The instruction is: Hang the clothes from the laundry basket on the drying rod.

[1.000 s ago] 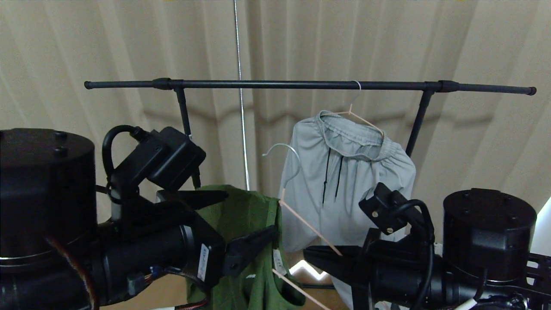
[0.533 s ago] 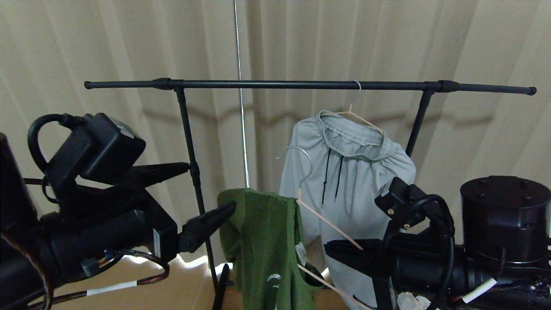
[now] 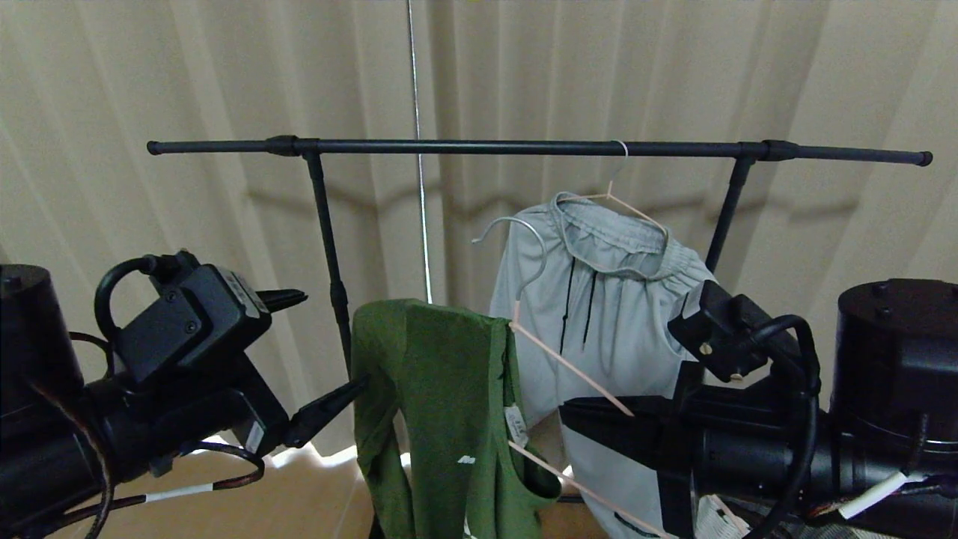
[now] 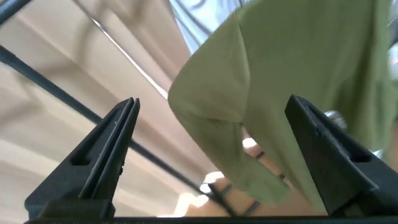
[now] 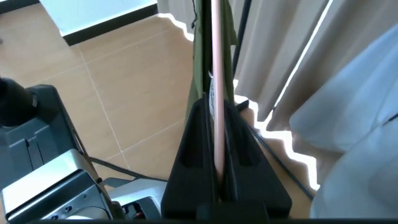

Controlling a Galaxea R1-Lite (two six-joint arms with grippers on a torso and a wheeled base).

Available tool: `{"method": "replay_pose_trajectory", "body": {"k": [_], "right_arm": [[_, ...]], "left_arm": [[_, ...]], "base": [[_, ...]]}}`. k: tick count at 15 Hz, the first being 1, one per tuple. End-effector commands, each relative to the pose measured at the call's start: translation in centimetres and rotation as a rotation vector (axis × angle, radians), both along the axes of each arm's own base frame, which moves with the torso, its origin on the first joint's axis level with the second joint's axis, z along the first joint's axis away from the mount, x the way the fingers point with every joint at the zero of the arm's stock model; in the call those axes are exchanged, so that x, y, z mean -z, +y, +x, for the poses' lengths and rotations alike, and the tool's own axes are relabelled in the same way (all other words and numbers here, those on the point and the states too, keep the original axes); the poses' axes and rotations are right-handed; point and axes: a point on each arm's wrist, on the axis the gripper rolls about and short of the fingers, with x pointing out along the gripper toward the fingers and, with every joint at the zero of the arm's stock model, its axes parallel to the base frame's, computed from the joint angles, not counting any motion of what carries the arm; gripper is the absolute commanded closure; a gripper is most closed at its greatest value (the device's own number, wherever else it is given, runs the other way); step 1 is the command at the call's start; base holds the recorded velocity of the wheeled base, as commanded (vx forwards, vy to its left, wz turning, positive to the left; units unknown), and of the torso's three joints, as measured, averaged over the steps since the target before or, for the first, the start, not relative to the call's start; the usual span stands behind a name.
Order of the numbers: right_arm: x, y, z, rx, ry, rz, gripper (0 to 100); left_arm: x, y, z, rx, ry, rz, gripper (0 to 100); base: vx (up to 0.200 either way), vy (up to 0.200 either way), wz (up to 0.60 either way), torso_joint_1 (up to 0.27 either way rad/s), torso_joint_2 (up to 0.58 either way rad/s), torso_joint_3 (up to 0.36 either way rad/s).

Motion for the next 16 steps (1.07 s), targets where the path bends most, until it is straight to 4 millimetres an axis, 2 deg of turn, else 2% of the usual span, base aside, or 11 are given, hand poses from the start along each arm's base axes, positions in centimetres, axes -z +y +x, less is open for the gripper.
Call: {"method": "replay_pose_trajectory", "body": {"k": [1,3,8,16], "right_arm": [[0.0,0.1,-0.4,-0.018,-0.005,0.001,100],[-0.2,0.2,-0.5,-0.059,0.003,0.018,100],[0.0,1.0,-1.2,-0.136,0.018,0.022,100],[-0.1,1.9,-2.5,-0.204,0.017,0.022,100]], "left_arm": [[0.6,-0.4,0.9,0.011,0.005,0.052,0],[0.8,-1.2,2.1,0.036,-0.028,0.105,0],[0.9,-3.9,2.9,0.116,-0.118,0.072,0],[0.9,-4.1,2.9,0.124,-0.121,0.072,0]], "base": [[0.000,0.000,0.00,0.000,0.00,0.000],[0.000,0.000,0.00,0.000,0.00,0.000],[0.000,0.000,0.00,0.000,0.00,0.000],[0.000,0.000,0.00,0.000,0.00,0.000]]}}
